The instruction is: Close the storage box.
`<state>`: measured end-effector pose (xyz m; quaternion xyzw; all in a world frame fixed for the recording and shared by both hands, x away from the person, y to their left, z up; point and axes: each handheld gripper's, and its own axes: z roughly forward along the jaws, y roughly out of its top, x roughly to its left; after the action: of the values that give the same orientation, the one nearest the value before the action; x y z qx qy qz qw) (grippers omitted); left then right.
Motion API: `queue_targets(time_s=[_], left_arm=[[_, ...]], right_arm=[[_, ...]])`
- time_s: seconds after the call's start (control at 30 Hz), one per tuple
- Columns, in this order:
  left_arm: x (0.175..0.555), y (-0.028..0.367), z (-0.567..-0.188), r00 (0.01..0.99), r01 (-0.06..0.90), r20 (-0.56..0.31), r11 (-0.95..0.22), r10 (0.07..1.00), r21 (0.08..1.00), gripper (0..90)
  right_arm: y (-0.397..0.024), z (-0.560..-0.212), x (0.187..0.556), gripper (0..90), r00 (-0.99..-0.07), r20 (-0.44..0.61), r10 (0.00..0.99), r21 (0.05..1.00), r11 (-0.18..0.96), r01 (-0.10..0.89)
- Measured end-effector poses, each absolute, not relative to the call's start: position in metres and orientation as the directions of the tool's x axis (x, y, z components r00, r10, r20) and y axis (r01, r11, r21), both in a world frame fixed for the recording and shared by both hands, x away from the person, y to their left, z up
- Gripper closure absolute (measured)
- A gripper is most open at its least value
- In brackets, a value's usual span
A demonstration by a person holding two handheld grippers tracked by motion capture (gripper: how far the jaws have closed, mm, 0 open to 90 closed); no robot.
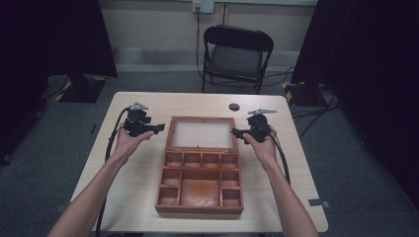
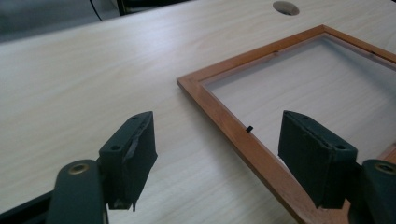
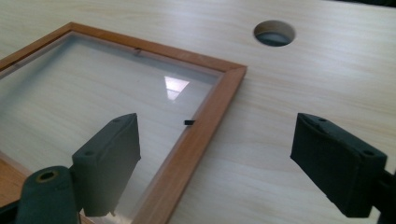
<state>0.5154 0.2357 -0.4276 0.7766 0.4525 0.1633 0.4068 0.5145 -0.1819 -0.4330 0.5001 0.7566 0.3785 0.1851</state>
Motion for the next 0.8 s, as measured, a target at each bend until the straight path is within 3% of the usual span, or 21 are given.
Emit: queue_targets(time_s=[0.13,0.3,0.53,0.7,0.8], left_arm=[[0.517,0.224,-0.436,0.561,0.576,-0.136,-0.267,0.816,0.773,27.5],[0.518,0.213,-0.444,0.565,0.599,-0.194,-0.237,0.802,0.765,29.3],[0.522,0.209,-0.458,0.536,0.676,-0.270,-0.215,0.800,0.704,26.0],[0.522,0.208,-0.462,0.531,0.697,-0.277,-0.227,0.801,0.680,23.0],[0.520,0.205,-0.467,0.530,0.702,-0.261,-0.246,0.807,0.668,21.6]], right_arm=[[-0.175,-0.446,0.520,15.6,-0.445,0.137,0.885,0.735,0.210,0.645],[-0.177,-0.457,0.525,15.6,-0.406,0.255,0.878,0.718,0.110,0.687],[-0.176,-0.464,0.525,15.7,-0.392,0.264,0.881,0.685,0.115,0.719],[-0.170,-0.471,0.522,15.0,-0.402,0.266,0.876,0.656,0.140,0.741],[-0.169,-0.474,0.523,14.6,-0.390,0.325,0.862,0.637,0.105,0.764]])
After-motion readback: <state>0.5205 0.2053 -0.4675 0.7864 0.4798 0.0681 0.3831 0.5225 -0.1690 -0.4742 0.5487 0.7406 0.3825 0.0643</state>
